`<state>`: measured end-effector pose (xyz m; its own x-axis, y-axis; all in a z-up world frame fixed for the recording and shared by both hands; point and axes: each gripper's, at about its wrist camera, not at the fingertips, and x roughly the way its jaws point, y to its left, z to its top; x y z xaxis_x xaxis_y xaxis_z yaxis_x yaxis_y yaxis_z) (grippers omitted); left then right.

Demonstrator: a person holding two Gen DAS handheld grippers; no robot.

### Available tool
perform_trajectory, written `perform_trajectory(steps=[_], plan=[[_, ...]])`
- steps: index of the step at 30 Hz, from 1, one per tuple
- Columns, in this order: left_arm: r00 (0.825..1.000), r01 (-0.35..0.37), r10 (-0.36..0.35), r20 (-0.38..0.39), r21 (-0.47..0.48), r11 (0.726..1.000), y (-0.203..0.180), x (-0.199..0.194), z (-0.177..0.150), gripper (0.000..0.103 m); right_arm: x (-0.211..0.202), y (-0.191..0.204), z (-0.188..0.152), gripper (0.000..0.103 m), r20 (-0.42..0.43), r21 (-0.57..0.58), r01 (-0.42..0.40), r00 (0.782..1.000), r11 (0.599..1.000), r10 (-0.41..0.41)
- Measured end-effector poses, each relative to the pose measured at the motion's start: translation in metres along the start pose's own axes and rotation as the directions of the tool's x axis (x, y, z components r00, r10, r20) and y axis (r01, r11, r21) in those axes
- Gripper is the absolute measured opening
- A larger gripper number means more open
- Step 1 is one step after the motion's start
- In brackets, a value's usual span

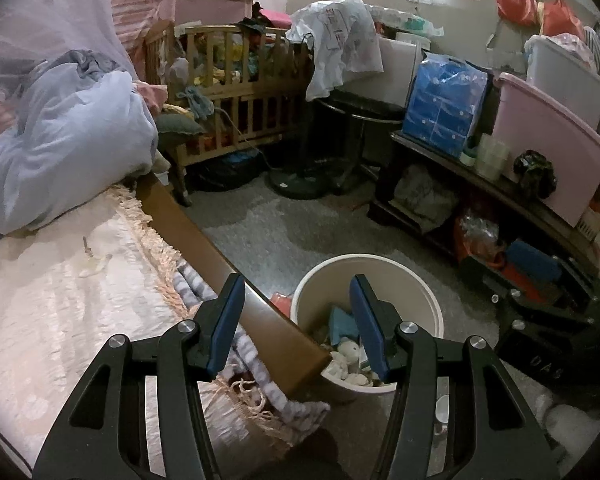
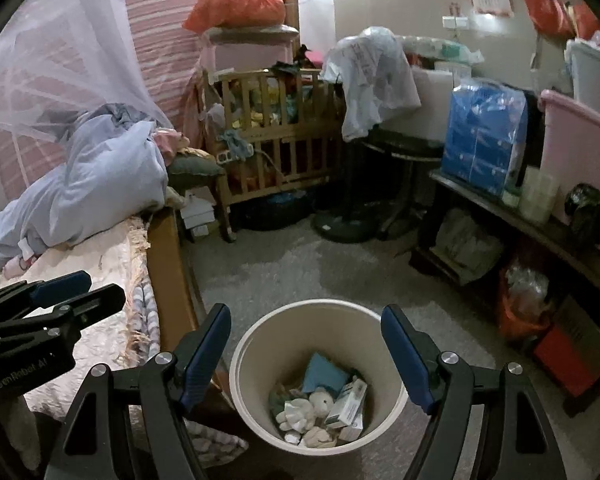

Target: Collect trash

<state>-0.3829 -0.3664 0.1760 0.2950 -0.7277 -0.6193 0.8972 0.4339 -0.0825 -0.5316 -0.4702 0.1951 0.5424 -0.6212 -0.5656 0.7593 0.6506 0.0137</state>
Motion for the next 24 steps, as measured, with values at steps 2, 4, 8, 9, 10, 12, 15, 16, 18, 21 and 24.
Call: perform_trajectory(steps=[2, 4, 8, 9, 10, 12, 15, 16, 18, 21, 24], plan=[[1.0, -0.003, 0.003, 0.01, -0.001, 1.0, 0.001, -0.003, -0.001, 0.053, -0.004, 0.001, 0.002, 0.075, 0.011, 0.003, -0.004, 1.0, 1.0, 0.004], [1.0, -0.008, 0.008, 0.019, -0.001, 1.0, 0.002, -0.007, -0.001, 0.053, -0.009, 0.002, 0.004, 0.075, 0.024, 0.006, -0.006, 1.0, 1.0, 0.005], [0.999, -0.015, 0.015, 0.041, -0.003, 1.0, 0.003, -0.013, -0.001, 0.053, -0.014, 0.004, 0.005, 0.075, 0.039, 0.002, -0.005, 0.999, 1.0, 0.005], [0.999, -0.018, 0.018, 0.046, -0.003, 1.0, 0.004, -0.014, -0.001, 0.053, -0.014, 0.005, 0.006, 0.075, 0.041, 0.0, -0.003, 0.999, 1.0, 0.003], [0.998, -0.023, 0.024, 0.05, -0.003, 1.0, 0.004, -0.015, -0.001, 0.053, -0.015, 0.007, 0.006, 0.075, 0.042, -0.003, -0.003, 0.999, 1.0, 0.003], [0.998, -0.026, 0.026, 0.057, -0.003, 1.0, 0.004, -0.016, -0.001, 0.053, -0.016, 0.007, 0.005, 0.075, 0.041, -0.001, -0.002, 0.999, 1.0, 0.002], [0.998, -0.027, 0.027, 0.059, -0.006, 1.0, 0.006, -0.017, -0.002, 0.053, -0.017, 0.009, 0.007, 0.076, 0.042, -0.006, -0.006, 0.999, 1.0, 0.006], [0.998, -0.027, 0.027, 0.059, -0.007, 1.0, 0.006, -0.018, -0.002, 0.053, -0.018, 0.009, 0.007, 0.076, 0.042, -0.007, -0.006, 0.999, 1.0, 0.006], [0.998, -0.028, 0.029, 0.06, -0.006, 1.0, 0.007, -0.018, -0.001, 0.053, -0.017, 0.01, 0.008, 0.076, 0.041, -0.008, -0.007, 0.999, 1.0, 0.007], [0.998, -0.029, 0.03, 0.058, -0.009, 1.0, 0.007, -0.017, -0.001, 0.053, -0.017, 0.012, 0.01, 0.077, 0.039, -0.013, -0.008, 0.999, 1.0, 0.008], [0.998, -0.031, 0.031, 0.06, -0.008, 0.999, 0.007, -0.017, -0.001, 0.053, -0.014, 0.014, 0.012, 0.078, 0.035, -0.017, -0.012, 0.999, 1.0, 0.013]])
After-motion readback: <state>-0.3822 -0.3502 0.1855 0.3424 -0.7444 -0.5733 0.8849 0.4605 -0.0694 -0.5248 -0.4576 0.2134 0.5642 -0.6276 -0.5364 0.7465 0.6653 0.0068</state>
